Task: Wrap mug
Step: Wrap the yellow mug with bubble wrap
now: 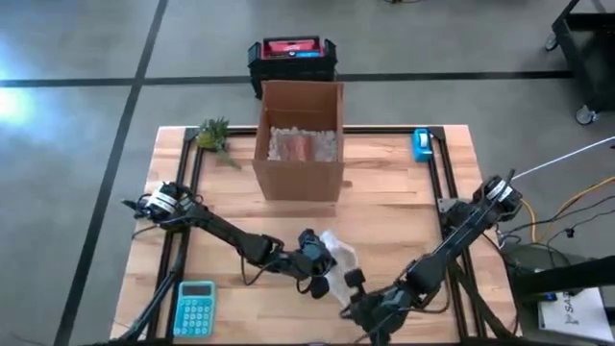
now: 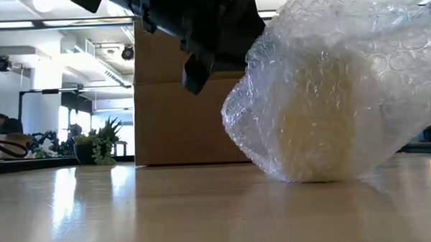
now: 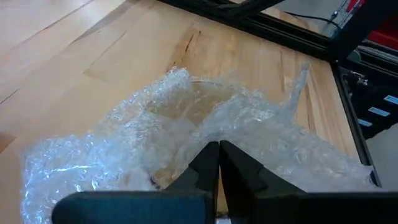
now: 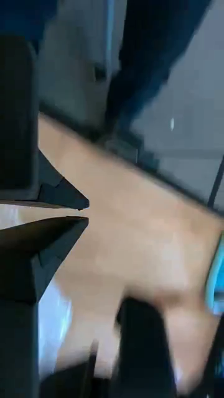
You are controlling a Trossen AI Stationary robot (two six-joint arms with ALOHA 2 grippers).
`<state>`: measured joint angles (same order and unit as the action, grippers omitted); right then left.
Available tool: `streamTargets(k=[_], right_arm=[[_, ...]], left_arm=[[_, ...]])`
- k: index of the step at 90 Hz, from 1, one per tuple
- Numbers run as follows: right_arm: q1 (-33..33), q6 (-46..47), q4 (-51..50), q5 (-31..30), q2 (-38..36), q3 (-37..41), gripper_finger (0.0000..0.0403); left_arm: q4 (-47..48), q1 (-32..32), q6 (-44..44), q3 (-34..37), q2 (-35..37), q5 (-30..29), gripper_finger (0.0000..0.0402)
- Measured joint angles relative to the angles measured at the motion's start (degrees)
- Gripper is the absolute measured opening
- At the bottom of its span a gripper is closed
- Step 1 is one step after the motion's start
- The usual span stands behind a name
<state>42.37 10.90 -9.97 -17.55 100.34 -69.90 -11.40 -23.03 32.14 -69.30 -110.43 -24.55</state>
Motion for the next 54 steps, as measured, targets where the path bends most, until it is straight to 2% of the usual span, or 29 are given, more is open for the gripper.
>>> streamTargets(k=[17, 39, 54], right_arm=[[-1.44, 3.14, -1.75, -5.05, 6.32, 0.14, 0.0018], [-1.85, 4.18, -24.29, -20.78, 5.21, -6.88, 0.0018], [-3.28, 3.95, -30.92, -22.8, 3.87, -9.79, 0.0018]], left_arm=[[-0.07, 0.04, 0.4, 0.0, 0.0, -0.01, 0.0], [-0.11, 0.04, 0.41, 0.0, 0.0, 0.01, 0.0], [-0.13, 0.04, 0.39, 0.0, 0.0, -0.01, 0.0]])
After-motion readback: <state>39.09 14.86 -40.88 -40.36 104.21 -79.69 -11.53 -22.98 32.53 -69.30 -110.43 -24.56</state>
